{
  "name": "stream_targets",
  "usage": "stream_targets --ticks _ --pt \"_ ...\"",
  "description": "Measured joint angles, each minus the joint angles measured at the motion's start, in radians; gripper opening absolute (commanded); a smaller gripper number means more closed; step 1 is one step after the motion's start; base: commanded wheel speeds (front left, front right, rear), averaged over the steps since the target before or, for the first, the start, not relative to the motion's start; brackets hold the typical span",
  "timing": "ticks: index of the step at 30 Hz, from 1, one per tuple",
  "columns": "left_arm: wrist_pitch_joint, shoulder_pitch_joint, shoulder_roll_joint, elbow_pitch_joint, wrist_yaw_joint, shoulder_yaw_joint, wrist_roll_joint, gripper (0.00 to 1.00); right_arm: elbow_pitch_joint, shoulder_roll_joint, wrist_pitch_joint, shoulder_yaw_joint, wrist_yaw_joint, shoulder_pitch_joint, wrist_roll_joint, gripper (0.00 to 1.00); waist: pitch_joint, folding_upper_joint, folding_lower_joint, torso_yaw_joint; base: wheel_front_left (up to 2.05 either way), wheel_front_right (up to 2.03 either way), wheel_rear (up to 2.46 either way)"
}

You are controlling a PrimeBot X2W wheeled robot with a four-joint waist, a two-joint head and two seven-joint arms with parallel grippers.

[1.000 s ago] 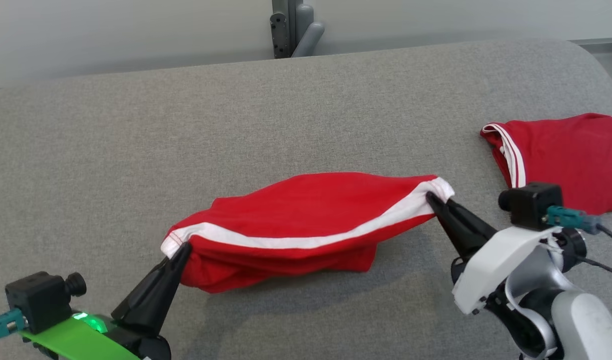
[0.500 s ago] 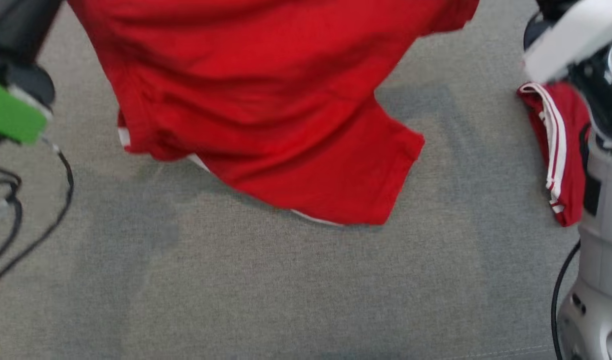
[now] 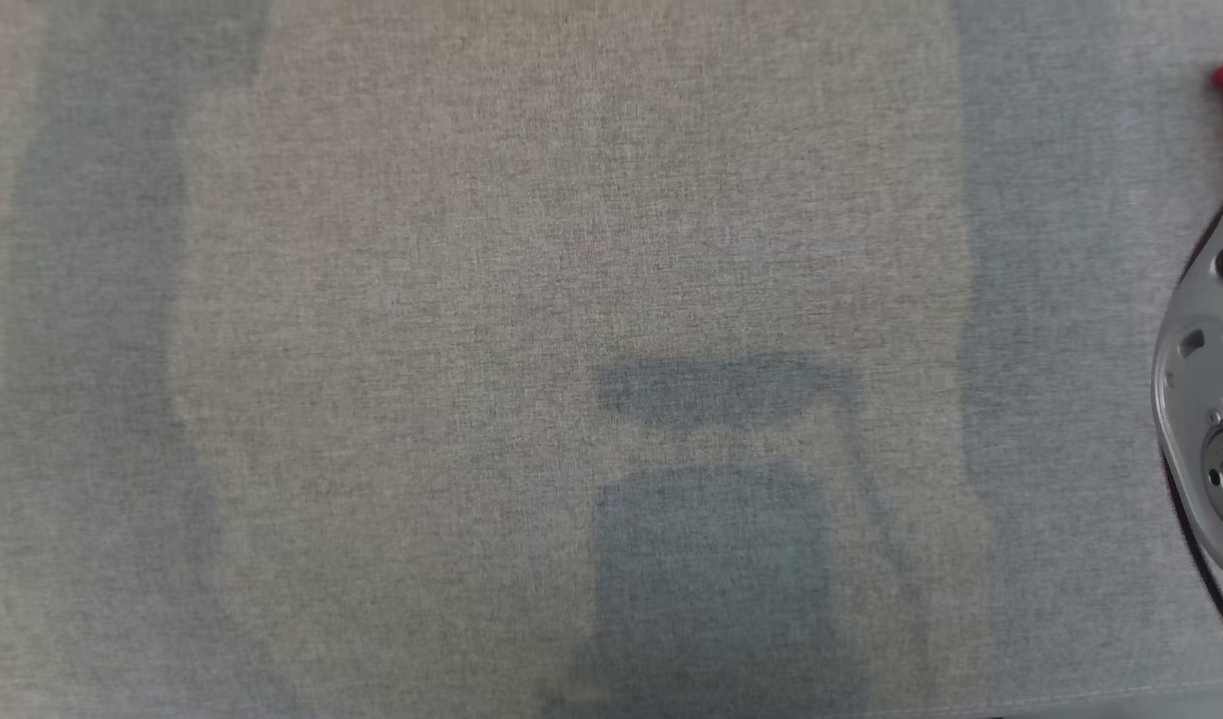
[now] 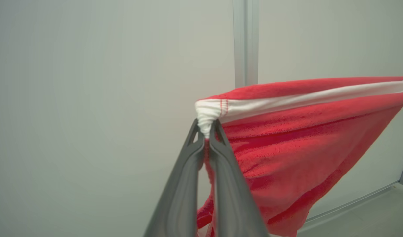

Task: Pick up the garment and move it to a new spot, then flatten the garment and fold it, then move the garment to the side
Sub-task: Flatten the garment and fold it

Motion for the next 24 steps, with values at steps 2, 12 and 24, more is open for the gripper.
stream_targets --ticks 2,12,24 --pt "-0.074 -0.002 -0.001 0.070 0.000 -0.040 -0.005 0.00 0.067 0.000 -0.052 0.023 0.000 0.008 0.017 0.00 0.028 0.0000 0.0000 0.001 0.00 0.00 0.00" --pt "-0.218 0.218 0.058 0.132 0.000 -0.297 -0.134 0.00 0.168 -0.001 -0.233 0.163 -0.001 0.297 0.101 0.00 0.052 0.0000 0.0000 -0.015 0.00 0.00 0.00" --pt "-0.224 0.848 0.098 -0.192 0.008 -0.270 -0.069 0.00 -0.045 -0.105 -0.364 0.312 -0.001 1.007 0.219 0.00 -0.103 0.0000 -0.0002 -0.038 0.00 0.00 0.00"
